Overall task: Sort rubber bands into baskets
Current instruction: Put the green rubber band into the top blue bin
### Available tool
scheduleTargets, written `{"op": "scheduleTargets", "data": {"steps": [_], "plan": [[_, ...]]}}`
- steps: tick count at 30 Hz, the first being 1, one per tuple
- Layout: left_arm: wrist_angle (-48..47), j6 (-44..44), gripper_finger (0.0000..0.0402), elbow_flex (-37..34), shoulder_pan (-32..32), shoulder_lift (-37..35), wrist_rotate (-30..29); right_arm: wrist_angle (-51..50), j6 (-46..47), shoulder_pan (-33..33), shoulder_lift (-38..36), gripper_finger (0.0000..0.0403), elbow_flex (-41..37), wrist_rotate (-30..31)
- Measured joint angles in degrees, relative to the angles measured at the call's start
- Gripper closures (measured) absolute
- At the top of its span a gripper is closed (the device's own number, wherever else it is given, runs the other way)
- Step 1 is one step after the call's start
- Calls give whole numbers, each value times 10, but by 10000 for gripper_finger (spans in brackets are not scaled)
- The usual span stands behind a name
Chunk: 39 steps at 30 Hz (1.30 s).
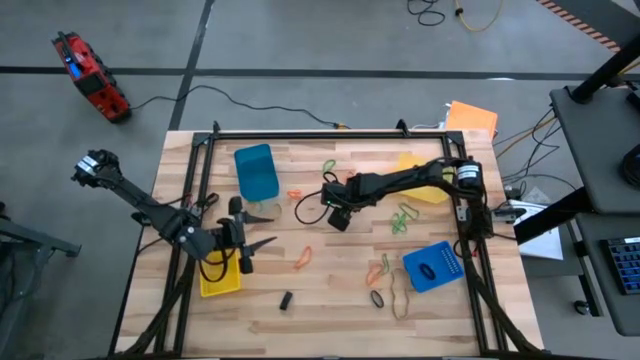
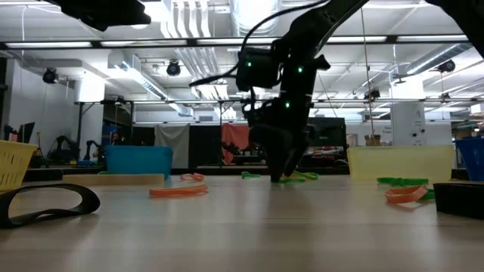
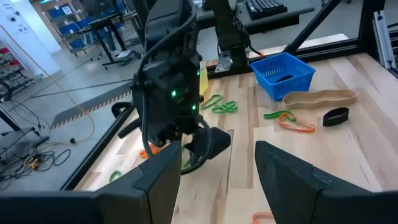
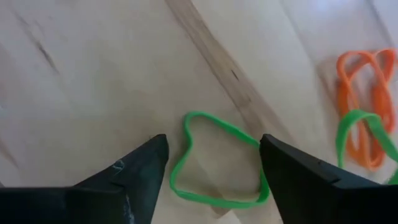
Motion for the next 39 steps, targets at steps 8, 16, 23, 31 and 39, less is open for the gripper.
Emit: {"op": "scheduleTargets", "data": {"steps": [8,16,23,31,39], "plan": [[0,12,213,-1,12,-8,-1,7,-21,-4,11,225,0,-11],[0,27,213,-1,40,7,-1,21,-48,11,8,375,-7,-4],[8,26,213,0,43,26,39,71,-72,54,-81,394,-64,-16],[86,93,212,-20,75,38,200,417,-131,82,-248,394,-243,-244],[159,99,212,-20,123,79,306,601,-182,97,-285,394,-309,-260]]}}
